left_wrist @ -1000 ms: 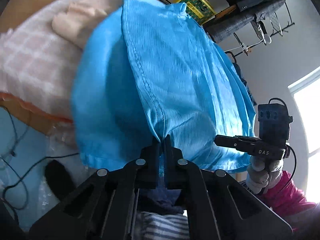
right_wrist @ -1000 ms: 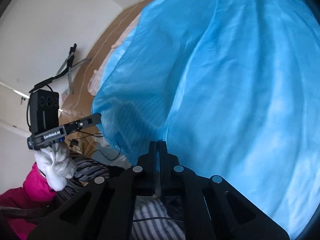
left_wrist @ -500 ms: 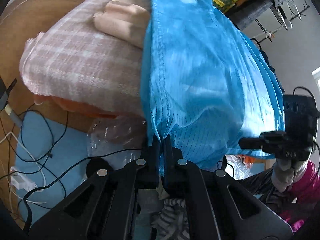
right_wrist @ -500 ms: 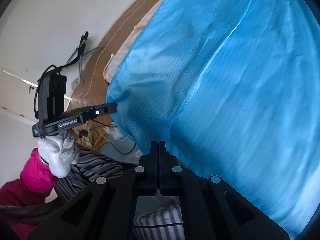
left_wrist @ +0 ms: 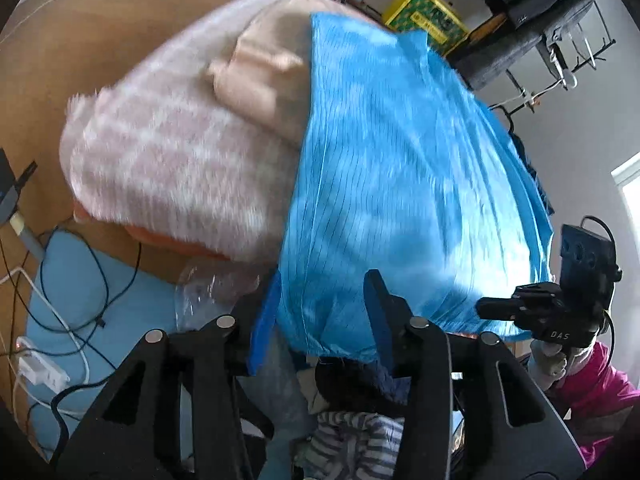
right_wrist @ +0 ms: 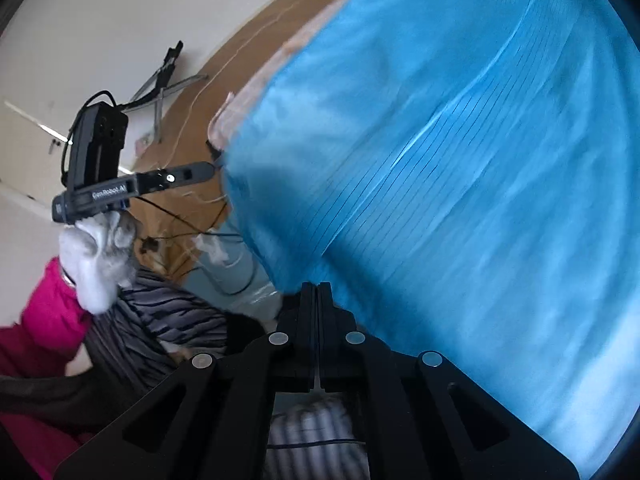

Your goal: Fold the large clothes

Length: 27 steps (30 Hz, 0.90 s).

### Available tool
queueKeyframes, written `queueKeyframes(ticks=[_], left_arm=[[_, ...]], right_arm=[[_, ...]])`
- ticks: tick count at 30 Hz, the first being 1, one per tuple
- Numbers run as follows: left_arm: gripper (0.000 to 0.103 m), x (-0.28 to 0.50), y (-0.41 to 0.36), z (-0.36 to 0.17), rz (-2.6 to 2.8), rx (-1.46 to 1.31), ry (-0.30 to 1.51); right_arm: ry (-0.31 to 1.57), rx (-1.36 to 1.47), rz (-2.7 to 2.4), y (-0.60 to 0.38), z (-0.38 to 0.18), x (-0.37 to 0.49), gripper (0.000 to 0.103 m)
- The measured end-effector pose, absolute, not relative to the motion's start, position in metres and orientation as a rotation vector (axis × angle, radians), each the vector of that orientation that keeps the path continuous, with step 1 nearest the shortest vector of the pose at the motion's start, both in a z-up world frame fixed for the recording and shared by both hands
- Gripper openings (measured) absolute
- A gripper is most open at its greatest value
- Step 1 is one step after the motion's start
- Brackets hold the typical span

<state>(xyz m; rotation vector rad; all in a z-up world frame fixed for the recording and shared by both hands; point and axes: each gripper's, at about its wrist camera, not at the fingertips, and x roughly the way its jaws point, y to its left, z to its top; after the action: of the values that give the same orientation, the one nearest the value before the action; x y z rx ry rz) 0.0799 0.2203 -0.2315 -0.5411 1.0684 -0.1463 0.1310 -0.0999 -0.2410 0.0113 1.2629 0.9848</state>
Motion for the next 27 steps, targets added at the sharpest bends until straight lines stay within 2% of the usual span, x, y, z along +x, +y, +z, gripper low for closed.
queueKeyframes(ticks=[2,3,12,13,14,15,18,21,26,27], left_arm=[[0.056,0.088,0.228,-0.231,-0.123,-0.559,1.060],[0.057,0.097,0.235,-0.234,-0.116,-0.594,1.061],[0.057,0.145,0.248,-0.261,-0.128,-0.714,1.083],[0.055,0.147,0.246,-0.263,-0.145,-0.731,1.081],[0.043,0.151,0.244,-0.264,-0.161,-0.741,1.084],[0.027,0.154,0.240,-0.264,-0.170,-0.743,1.091],[0.006,0.163,0.230,-0.261,-0.201,-0.724,1.097],[0.002,0.166,0.218,-0.245,-0.205,-0.689,1.051],[0.001,0.162,0.188,-0.206,-0.257,-0.543,0.949],[0.001,0.161,0.184,-0.203,-0.263,-0.530,0.941]], right_arm=[[1.221,0.015,0.960,-0.105,-0.232,0.135,0.000],[1.204,0.023,0.943,-0.108,-0.229,0.139,0.000],[1.169,0.047,0.894,-0.099,-0.239,0.162,0.000],[1.177,0.045,0.892,-0.099,-0.242,0.164,0.000],[1.186,0.043,0.887,-0.097,-0.246,0.165,0.000],[1.194,0.040,0.881,-0.097,-0.248,0.165,0.000],[1.221,0.037,0.867,-0.095,-0.256,0.169,0.000],[1.230,0.048,0.864,-0.094,-0.259,0.170,0.000],[1.226,0.036,0.824,-0.095,-0.243,0.177,0.000],[1.210,0.064,0.822,-0.098,-0.232,0.182,0.005]])
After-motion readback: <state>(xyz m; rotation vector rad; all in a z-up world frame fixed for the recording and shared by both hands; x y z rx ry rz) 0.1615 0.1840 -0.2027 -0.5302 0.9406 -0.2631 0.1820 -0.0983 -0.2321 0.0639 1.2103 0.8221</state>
